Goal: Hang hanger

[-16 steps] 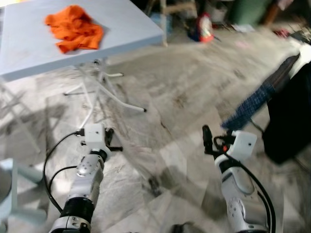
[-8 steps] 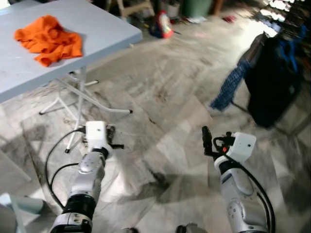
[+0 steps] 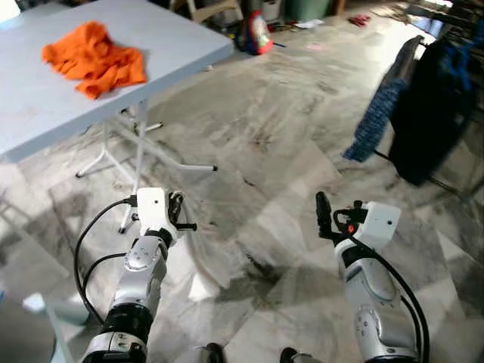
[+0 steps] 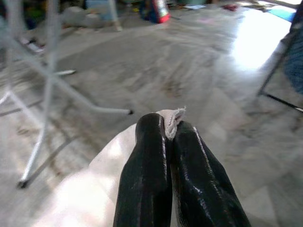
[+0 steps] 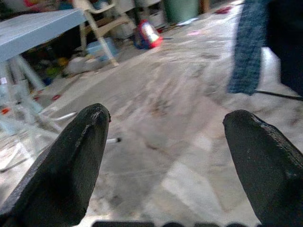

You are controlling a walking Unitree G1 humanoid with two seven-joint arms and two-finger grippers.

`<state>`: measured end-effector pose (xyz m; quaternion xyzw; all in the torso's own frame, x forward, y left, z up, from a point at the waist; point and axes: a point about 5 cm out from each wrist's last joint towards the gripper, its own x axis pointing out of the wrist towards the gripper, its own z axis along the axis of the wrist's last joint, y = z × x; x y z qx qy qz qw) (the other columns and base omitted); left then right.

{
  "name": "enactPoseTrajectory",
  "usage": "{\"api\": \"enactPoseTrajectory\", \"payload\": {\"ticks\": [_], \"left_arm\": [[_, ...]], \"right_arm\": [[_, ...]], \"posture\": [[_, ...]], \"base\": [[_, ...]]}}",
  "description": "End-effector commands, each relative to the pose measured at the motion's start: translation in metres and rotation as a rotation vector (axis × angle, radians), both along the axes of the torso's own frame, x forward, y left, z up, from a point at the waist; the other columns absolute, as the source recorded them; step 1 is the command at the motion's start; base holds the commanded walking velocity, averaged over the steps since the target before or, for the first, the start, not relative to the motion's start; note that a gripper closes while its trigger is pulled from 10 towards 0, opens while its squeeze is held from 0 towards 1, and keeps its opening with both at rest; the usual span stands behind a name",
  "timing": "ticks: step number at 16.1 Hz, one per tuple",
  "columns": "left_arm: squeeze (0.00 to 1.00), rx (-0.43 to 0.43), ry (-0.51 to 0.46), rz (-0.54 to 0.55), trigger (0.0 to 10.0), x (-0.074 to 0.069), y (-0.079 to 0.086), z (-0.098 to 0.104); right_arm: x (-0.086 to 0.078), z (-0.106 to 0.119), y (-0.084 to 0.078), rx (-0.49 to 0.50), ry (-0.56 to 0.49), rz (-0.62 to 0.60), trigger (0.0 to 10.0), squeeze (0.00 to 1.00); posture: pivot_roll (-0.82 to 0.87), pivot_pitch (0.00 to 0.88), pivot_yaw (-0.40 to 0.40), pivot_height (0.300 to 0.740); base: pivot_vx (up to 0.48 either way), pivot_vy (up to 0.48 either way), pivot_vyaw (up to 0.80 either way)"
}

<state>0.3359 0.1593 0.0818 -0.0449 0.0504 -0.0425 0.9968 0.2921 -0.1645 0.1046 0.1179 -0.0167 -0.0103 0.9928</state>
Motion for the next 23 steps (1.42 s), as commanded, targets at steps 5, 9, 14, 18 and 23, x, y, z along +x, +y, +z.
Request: {"api": "enactPoseTrajectory", "payload": {"ticks": [5, 9, 14, 18, 23], "left_arm": [[0.0, 0.007, -0.031, -0.027, 10.0, 0.001, -0.004, 0.006], [0.0, 0.004, -0.032, -0.03, 10.0, 0.002, -0.005, 0.006], [0.0, -0.004, -0.006, -0.024, 10.0, 0.002, -0.004, 0.003], [0.0, 0.01, 0.045, 0.01, 10.0, 0.005, -0.005, -0.001], [0.0, 0.026, 0.033, -0.028, 10.0, 0.006, -0.01, 0.001]], "right_arm": [[-0.003, -0.001, -0.003, -0.012, 0.003, -0.014, 10.0, 0.0], [-0.003, -0.002, -0.002, -0.012, 0.006, -0.012, 10.0, 0.0], [-0.005, -0.003, -0.001, -0.012, 0.006, -0.019, 10.0, 0.0], [-0.007, -0.004, -0.003, -0.01, 0.009, -0.022, 10.0, 0.0], [-0.007, -0.004, -0.002, -0.01, 0.01, -0.024, 10.0, 0.0]], "posture": [[0.04, 0.185, 0.038, 0.74], [0.04, 0.186, 0.04, 0.74], [0.04, 0.189, 0.048, 0.74], [0.03, 0.191, 0.051, 0.74], [0.03, 0.192, 0.054, 0.74]], "base": [[0.266, 0.097, -0.8], [0.26, 0.256, -0.8], [0.0, 0.277, 0.0], [0.0, 0.06, 0.0], [0.0, 0.439, -0.64]]}}
